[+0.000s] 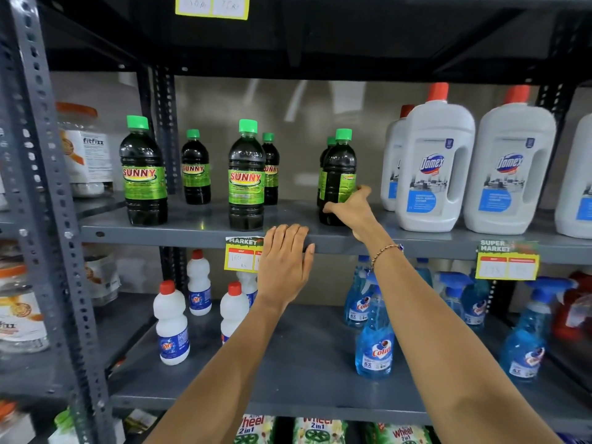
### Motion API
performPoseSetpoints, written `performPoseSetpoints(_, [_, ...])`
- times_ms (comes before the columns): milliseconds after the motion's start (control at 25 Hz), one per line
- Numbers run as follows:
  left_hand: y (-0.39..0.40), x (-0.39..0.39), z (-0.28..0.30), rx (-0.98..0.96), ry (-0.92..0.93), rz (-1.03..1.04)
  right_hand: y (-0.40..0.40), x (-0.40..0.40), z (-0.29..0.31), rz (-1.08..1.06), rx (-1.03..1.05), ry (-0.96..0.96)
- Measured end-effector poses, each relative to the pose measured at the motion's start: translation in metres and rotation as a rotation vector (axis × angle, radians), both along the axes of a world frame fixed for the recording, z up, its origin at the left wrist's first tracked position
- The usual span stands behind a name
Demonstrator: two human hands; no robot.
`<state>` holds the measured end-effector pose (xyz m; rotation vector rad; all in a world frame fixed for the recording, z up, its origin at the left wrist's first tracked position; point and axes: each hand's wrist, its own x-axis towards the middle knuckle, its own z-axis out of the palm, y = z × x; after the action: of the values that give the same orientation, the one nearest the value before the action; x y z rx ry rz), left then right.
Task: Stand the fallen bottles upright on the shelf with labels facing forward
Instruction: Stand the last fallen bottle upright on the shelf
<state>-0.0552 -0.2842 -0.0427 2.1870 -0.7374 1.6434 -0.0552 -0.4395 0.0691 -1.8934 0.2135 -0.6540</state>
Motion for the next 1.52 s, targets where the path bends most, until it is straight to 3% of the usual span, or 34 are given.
performPoseSetpoints(480, [0.003, -0.003, 0.003, 0.033, 0.030, 0.012, 0.003, 0.003, -0.002, -0.089, -0.133, -0.027])
performPoseSetpoints(920, [0.002, -0.002, 0.001, 0.025, 0.030, 0.002, -0.001, 0.008, -0.003, 0.013, -0.104, 0.081])
performPoseSetpoints(1120, [0.002, -0.001, 0.001, 0.022, 0.029, 0.022, 0.000, 0.010, -0.006, -0.079, -0.260, 0.098])
performPoseSetpoints(1280, [0.002, -0.002, 0.002, 0.027, 0.018, 0.018, -0.001, 0.008, -0.004, 0.001, -0.162, 0.114])
performPoseSetpoints(1520, [0.002, -0.001, 0.001, 0.028, 0.013, 0.025, 0.001, 0.005, -0.004, -0.046, -0.153, 0.102])
